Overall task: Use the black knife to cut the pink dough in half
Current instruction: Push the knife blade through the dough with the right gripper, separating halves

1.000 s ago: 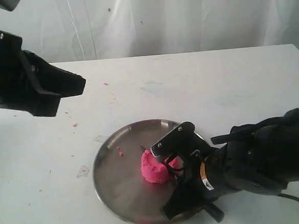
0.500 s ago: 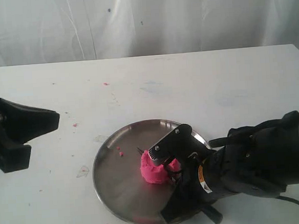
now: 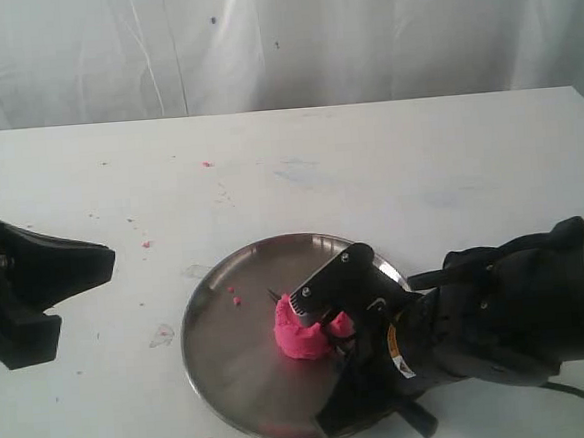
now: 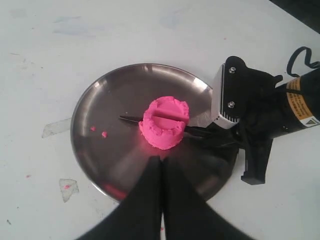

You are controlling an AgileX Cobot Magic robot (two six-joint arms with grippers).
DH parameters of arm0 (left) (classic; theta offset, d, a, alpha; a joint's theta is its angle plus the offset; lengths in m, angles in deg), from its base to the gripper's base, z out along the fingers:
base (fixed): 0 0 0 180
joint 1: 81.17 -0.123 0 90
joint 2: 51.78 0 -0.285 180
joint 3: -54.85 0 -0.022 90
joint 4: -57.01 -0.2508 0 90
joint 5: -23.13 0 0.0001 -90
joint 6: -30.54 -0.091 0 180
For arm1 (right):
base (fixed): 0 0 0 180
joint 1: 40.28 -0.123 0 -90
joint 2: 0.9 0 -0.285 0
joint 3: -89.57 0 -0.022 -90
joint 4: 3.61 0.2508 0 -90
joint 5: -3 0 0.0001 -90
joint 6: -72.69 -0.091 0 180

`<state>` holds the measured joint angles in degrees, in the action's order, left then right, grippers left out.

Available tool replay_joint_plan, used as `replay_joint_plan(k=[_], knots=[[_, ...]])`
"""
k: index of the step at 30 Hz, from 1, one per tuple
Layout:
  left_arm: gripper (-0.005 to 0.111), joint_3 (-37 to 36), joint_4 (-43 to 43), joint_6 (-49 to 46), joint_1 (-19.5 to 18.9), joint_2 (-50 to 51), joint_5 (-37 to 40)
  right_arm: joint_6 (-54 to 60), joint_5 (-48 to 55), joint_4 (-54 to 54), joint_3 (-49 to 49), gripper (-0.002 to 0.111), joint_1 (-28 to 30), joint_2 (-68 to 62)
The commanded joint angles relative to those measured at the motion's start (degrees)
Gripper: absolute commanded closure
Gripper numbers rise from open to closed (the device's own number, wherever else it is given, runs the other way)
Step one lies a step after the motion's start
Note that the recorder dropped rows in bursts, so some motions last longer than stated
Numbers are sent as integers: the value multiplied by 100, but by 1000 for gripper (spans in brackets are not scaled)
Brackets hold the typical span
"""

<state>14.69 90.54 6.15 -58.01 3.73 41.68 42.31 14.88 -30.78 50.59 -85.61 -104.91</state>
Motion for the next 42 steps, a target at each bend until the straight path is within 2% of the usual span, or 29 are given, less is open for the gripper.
replay_joint_plan(k=[1, 17, 24, 34, 42], knots=[[107, -35, 113, 43, 13, -37, 55, 17, 245, -88, -3, 108, 136, 5], [107, -35, 113, 43, 13, -37, 95, -20, 223, -162, -3, 108, 312, 5], [107, -35, 113, 43, 13, -37, 95, -20, 218, 136, -3, 108, 312, 10], [107, -35, 218, 43, 13, -37, 48, 165, 218, 317, -3, 108, -161, 10], [107, -35, 228, 43, 13, -37, 72, 165, 326, 187, -3, 108, -197, 10]])
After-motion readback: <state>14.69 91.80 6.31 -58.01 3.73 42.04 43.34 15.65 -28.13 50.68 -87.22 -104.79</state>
